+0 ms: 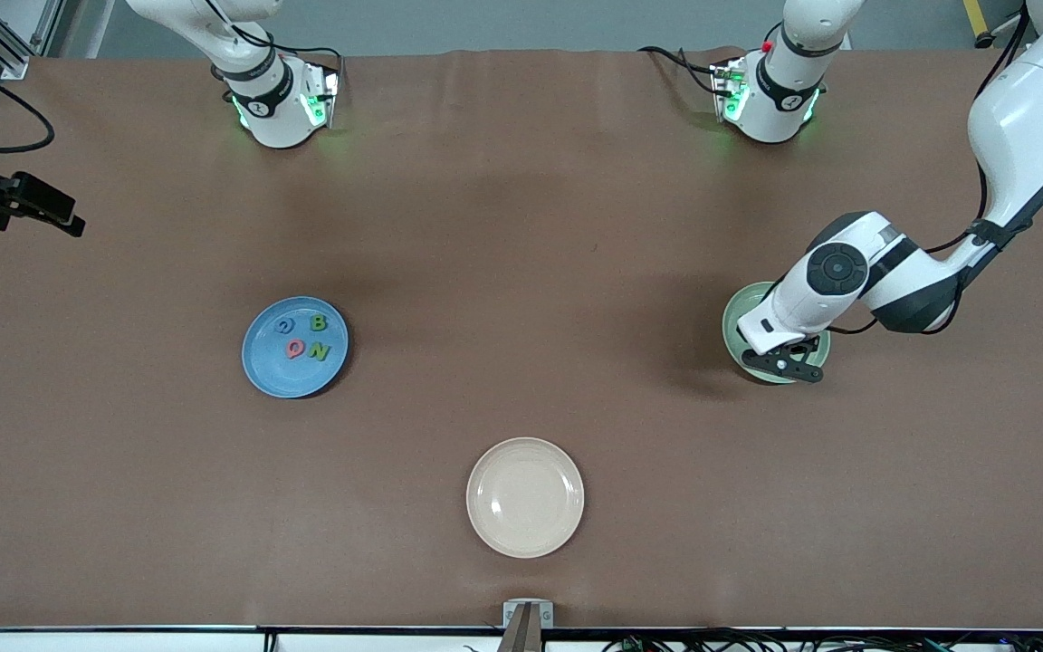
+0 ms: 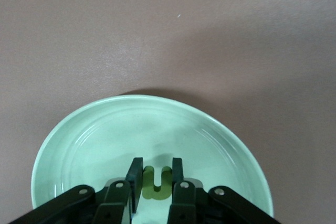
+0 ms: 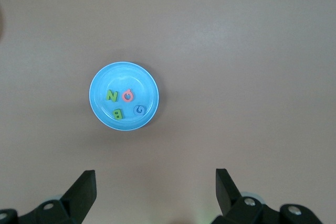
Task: Sort uppercase to blue plate, lowercase to green plate
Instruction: 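Place the green u on the green plate with the left gripper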
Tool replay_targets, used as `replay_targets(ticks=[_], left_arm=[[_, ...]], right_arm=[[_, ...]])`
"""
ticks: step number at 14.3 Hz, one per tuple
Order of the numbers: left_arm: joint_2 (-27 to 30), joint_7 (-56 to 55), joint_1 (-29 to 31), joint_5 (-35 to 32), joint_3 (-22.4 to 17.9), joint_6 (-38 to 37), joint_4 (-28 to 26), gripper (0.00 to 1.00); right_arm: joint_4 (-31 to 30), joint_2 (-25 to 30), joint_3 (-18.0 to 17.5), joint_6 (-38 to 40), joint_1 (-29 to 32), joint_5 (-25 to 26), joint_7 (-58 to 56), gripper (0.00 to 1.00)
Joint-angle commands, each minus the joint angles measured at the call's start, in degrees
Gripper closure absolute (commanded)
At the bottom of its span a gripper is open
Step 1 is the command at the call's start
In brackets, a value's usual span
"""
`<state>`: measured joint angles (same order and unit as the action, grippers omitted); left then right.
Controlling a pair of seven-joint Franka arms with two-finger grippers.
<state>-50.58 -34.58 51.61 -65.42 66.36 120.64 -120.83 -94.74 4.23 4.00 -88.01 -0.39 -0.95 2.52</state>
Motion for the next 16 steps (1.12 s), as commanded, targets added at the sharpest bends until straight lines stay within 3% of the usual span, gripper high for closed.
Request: replay_targets(ticks=[1,4,6,8,9,10,12,16], left_arm=[[0.9,0.7,1.0,-1.3,-0.8,2.4,-1.5,0.98],[0.9,0.7,1.0,-2.4,-1.8,3.5,-2.0,0.95],[0.9,0.7,1.0,-2.4,-1.9,3.5,-2.0,0.84],[1.1,0.0,1.0,-2.3,-1.8,3.5,-1.7,0.54],[1.2,-0.1,1.0,-2.0,-1.8,3.5,-1.5,0.32],[1.2,0.3,1.0,-2.0,-1.7,3.5,-1.2,0.04],[1.5,0.4,1.0,-1.0,-0.5,3.2,-0.6,0.00],[1.5,0.6,3.1,4.4,6.7,-0.7,2.1,0.00]], right_arm=[[-1.8,1.7,-0.5,-0.9,0.5,0.1,-3.8,0.00],[-1.9,2.1,-0.4,-0.6,0.5,0.1,-4.9,0.00],[-1.8,2.8,-0.4,-0.4,0.5,0.1,-4.9,0.00],[-1.8,3.8,-0.4,-0.3,0.5,0.1,-4.9,0.00],[-1.8,4.6,-0.4,-0.3,0.5,0.1,-4.9,0.00],[-1.8,5.1,-0.3,-0.1,0.6,0.2,-4.9,0.00],[-1.8,5.4,-0.3,0.1,0.6,0.2,-4.9,0.00],[-1.7,5.0,-0.3,0.4,0.7,0.2,-4.8,0.00]])
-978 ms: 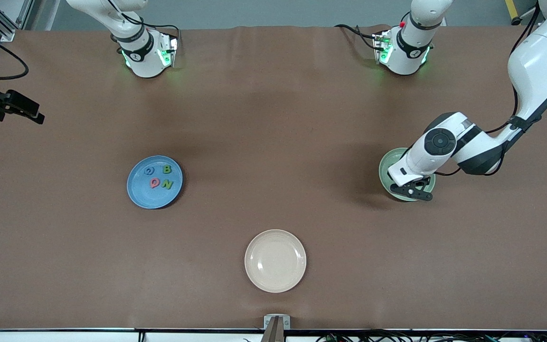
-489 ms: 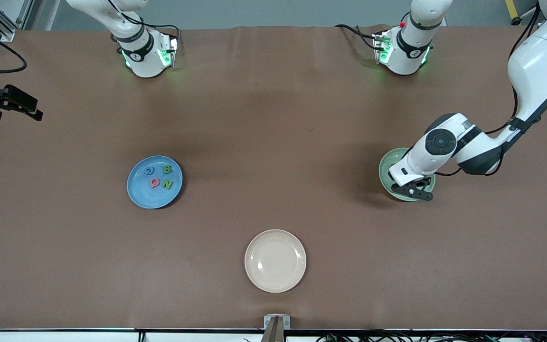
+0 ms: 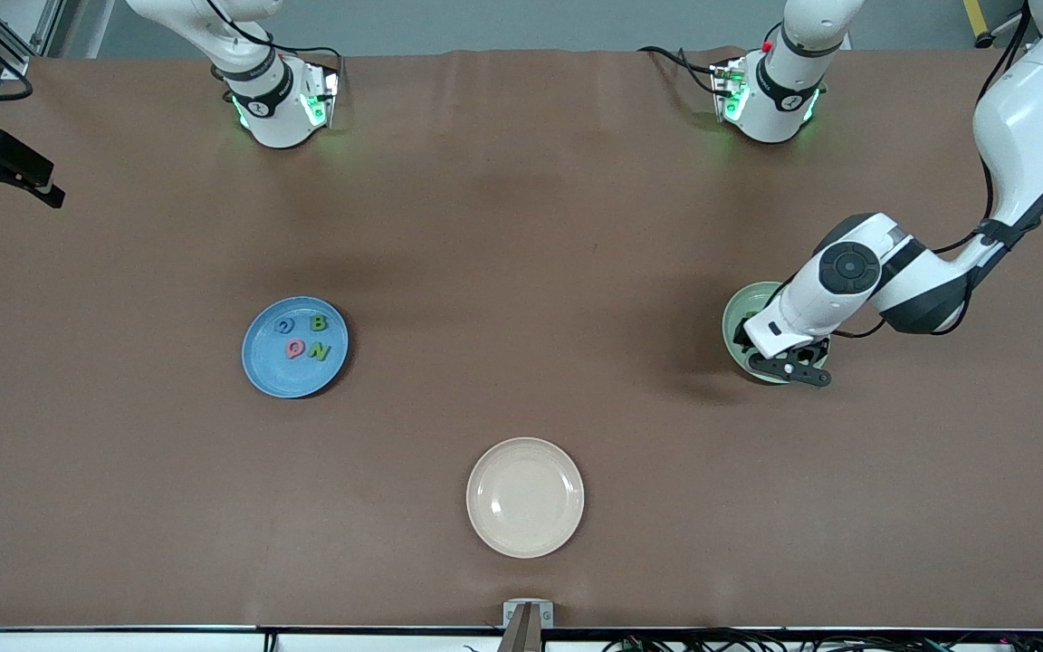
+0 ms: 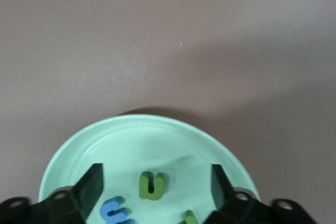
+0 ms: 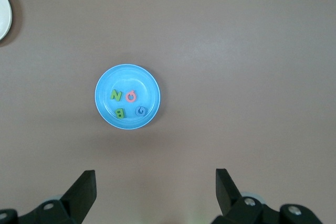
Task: Sort uppercase to blue plate, lowercase to green plate
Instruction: 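Place the green u on the green plate with the left gripper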
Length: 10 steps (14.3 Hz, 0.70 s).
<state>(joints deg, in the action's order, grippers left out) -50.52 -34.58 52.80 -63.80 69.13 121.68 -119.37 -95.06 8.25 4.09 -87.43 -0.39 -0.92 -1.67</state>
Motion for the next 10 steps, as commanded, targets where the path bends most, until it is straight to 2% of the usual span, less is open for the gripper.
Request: replay_targets(ticks=[1,4,10], left_arm=[[1.6,0.5,2.5,3.0,5.0,-1.7,0.9,0.00],[1.5,0.3,3.1,6.4,7.9,-5.1,3.2,0.00],[1.5,-0.4,2.8,6.7,8.2,-6.5,5.5,0.00]], right_arm=[[-1.0,0.9,-0.5,0.1,0.6,0.2,-0.5,0.00],[-0.9,0.6,-0.4,0.4,0.8,0.4,-0.8,0.00],[-1.1,0.6,-0.6,0.6,0.3,1.8,-0.8,0.00]])
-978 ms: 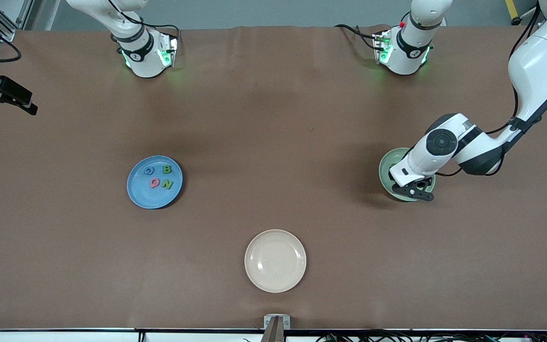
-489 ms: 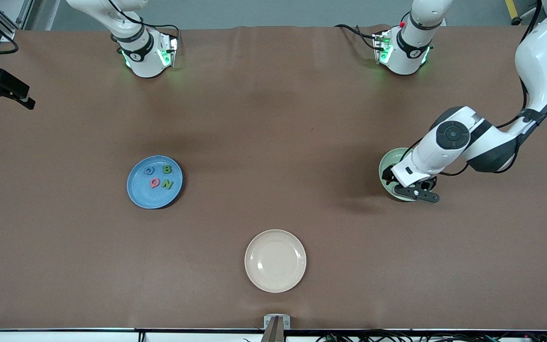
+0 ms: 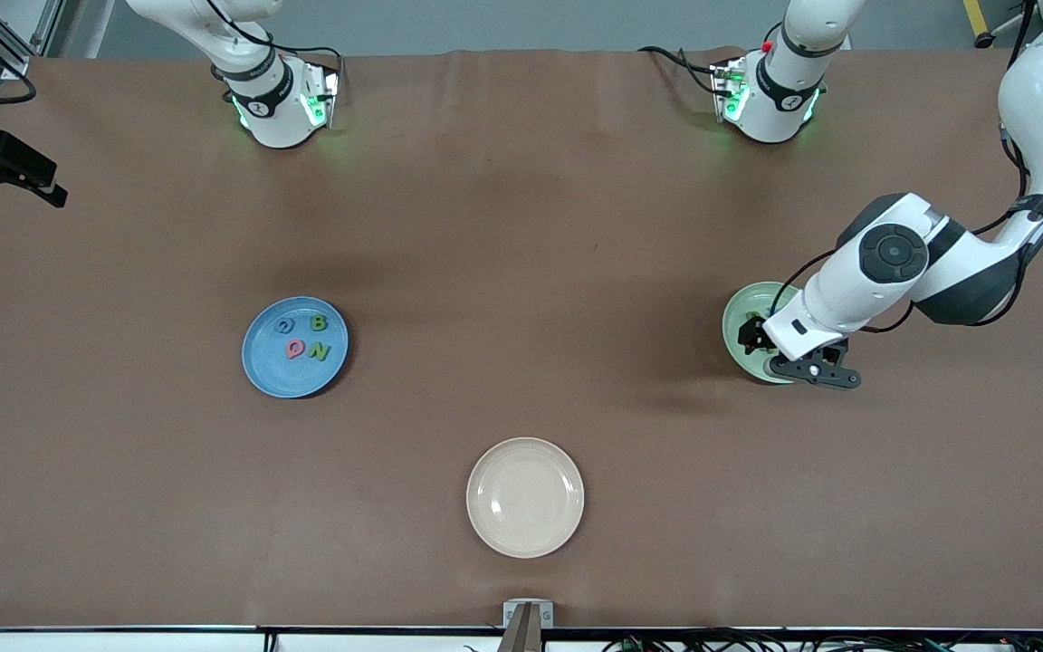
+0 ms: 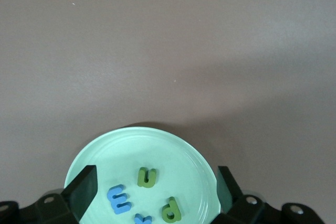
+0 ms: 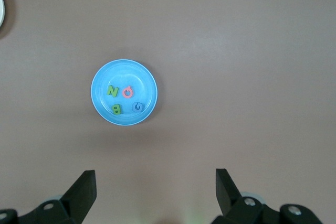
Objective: Sort uppercase to blue plate, lowercase to green plate
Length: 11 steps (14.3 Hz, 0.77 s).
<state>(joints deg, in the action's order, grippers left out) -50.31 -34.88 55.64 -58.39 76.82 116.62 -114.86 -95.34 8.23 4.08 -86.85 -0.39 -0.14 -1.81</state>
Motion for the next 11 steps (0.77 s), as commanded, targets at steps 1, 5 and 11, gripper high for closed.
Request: replay_targets(ticks=[1,5,11], left_arm=[[1.3,-0.1,-0.1,1.3,0.5,-1.7,1.3,0.00],[3.5,1.7,-5.1,7.9,-3.3,-2.1,7.4,0.00],[25.5,20.8,-27.6,38.3,-30.3,-1.6,10.4,0.00]], right_arm=[[-0.8,0.7,-0.6,0.0,0.2,1.3,-0.7,0.00],[-0.9,0.7,-0.7,-0.1,0.3,1.3,-0.7,0.00],[-0.8,0.7,-0.7,-0.2,0.2,1.2,-0.6,0.00]])
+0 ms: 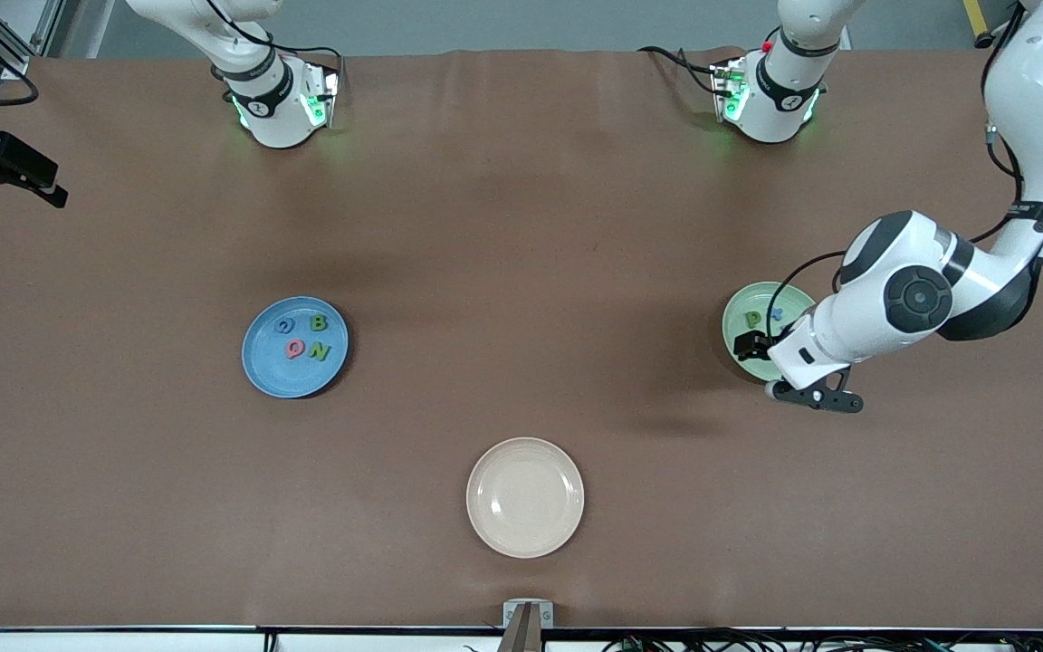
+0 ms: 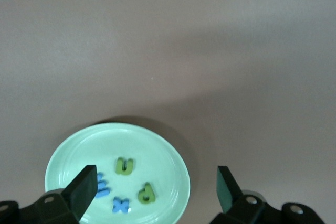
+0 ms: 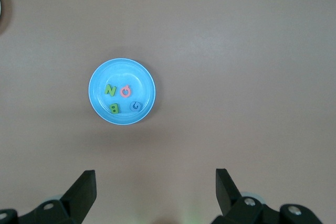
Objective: Sort uppercase to blue plate, lowercase to green plate
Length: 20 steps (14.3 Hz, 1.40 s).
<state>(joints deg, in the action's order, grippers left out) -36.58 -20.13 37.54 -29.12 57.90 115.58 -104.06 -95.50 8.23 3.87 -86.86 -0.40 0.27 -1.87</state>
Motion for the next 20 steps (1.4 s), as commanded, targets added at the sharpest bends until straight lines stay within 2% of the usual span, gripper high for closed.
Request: replay_targets(ticks=[1,2,4,6,9,11,14,20], left_arm=[[14.0,9.4,-13.8,13.1,-16.5,-0.5,-0.4,0.00],[15.9,12.2,-17.7,16.5,-21.2,-0.6,-0.7,0.00],[19.2,16.2,-22.1,21.1,-26.9,-0.6,-1.7,0.00],[20.8,21.9,-22.9,25.0,-30.4,-1.0,-1.8,0.00],[26.5,28.9,-22.6,26.5,-33.4,-1.4,-5.0,0.00],[29.6,29.4,-20.6,26.1,-33.9,-1.7,-6.7,0.00],[34.6,28.9,-18.7,26.1,-33.6,-4.0,-6.0,0.00],[37.6,20.3,-17.9,26.8,-33.7,-4.3,-1.9,0.00]], right_arm=[[-0.6,0.7,-0.4,-0.2,0.2,0.8,-0.5,0.00],[-0.6,0.7,-0.4,-0.2,0.2,0.8,-0.5,0.00],[-0.6,0.7,-0.4,-0.2,0.2,0.8,-0.5,0.00],[-0.7,0.7,-0.4,0.1,0.3,0.8,-0.5,0.00],[-0.7,0.7,-0.4,0.0,0.3,0.8,-0.5,0.00],[-0.7,0.7,-0.4,0.0,0.3,0.8,-0.5,0.00],[-0.7,0.7,-0.4,0.0,0.0,0.8,-0.5,0.00],[-0.7,0.7,-0.4,0.0,0.0,0.8,-0.5,0.00]])
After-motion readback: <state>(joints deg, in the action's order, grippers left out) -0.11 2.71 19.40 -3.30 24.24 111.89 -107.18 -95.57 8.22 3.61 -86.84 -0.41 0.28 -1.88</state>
